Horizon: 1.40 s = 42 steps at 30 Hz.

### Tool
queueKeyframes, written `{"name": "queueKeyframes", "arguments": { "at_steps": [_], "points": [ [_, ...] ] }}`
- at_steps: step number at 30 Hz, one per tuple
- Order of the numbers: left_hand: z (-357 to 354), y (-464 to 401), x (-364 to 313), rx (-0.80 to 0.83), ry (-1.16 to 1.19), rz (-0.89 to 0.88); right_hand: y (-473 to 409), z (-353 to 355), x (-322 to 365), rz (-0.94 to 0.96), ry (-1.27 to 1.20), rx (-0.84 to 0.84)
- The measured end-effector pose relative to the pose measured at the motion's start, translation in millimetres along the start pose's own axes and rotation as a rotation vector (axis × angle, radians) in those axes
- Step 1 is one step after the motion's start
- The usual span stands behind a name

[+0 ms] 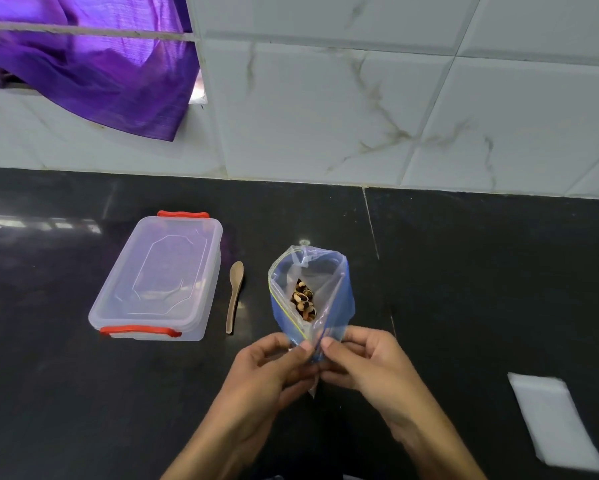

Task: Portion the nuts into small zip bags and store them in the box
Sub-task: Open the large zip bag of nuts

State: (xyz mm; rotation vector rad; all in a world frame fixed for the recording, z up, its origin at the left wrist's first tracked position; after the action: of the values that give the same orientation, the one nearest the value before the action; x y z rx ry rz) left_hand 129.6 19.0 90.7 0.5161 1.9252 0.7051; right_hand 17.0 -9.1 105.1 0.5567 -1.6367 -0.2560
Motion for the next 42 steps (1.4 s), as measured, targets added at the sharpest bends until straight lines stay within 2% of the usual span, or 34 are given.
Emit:
{"name": "queueKeyframes", "arguments": {
  "at_steps": [3,5,7,10,14,17,19,20,21,23,25,28,30,35,37,42],
  "points": [
    [1.1,-2.9,8.5,-0.026,0.245,0.002,-2.0,-1.0,-6.5,0.053,-0.272,-0.075],
    [1.3,-6.6,15.2,-0.044,0.369,0.041,-4.6,-4.5,-18.5,-0.018,-0.537,-0.087],
    [0.9,-8.5,20.2,-0.055,0.424,0.08,-5.7,-8.0,-25.1,-0.091,-0.689,-0.055],
    [0.3,-9.9,26.0,-0.05,0.318,0.106,-5.0,-8.6,-24.6,-0.128,-0.697,-0.005],
    [-0.8,-10.0,30.7,-0.08,0.124,0.079,-6.8,-7.5,-29.7,-0.162,-0.704,-0.036],
    [-6.2,-9.3,28.5,-0.075,0.068,0.072,-6.9,-5.1,-32.0,-0.176,-0.674,-0.067],
    [-3.9,-13.3,24.9,-0.096,-0.08,0.075,-6.6,0.1,-31.4,-0.186,-0.577,-0.078],
    [3.2,-15.3,19.9,-0.157,-0.221,0.064,-6.1,2.2,-31.1,-0.204,-0.472,-0.07],
    [12.2,-15.2,12.5,-0.225,-0.412,0.042,-6.2,5.9,-33.0,-0.229,-0.321,-0.063],
    [18.6,-7.1,-10.0,-0.262,-0.773,-0.091,-5.2,18.9,-32.9,-0.247,0.074,-0.082],
    [22.9,1.5,-30.1,-0.285,-0.922,-0.173,-6.4,38.3,-20.1,-0.179,0.346,-0.18],
    [27.5,-4.6,-65.3,-0.39,-1.0,-0.316,-15.6,60.7,12.6,-0.003,0.469,-0.32],
    [19.4,-18.8,-89.4,-0.435,-1.076,-0.417,-29.6,65.7,35.6,0.089,0.584,-0.354],
    [-12.2,-65.6,-106.8,-0.372,-1.318,-0.44,-72.4,36.4,62.4,0.19,0.867,-0.178],
    [-17.6,-75.9,-109.8,-0.347,-1.289,-0.47,-80.6,29.0,63.9,0.215,0.922,-0.142],
    [-16.2,-72.9,-109.6,-0.256,-0.991,-0.521,-81.8,29.6,72.0,0.301,0.891,-0.167]
  ]
}}
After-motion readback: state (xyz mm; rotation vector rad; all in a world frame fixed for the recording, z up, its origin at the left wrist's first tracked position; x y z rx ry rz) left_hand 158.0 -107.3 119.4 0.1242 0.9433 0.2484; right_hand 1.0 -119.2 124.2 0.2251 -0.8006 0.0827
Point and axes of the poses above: each hand's wrist, its own y-axis away from the middle knuckle, its own z-axis out of the back of the hand, x = y × z, the point moved 9 cm from there along -y, towards the middle knuckle, and after that the axes turned 2 degrees about z, right-handed, at the moved point
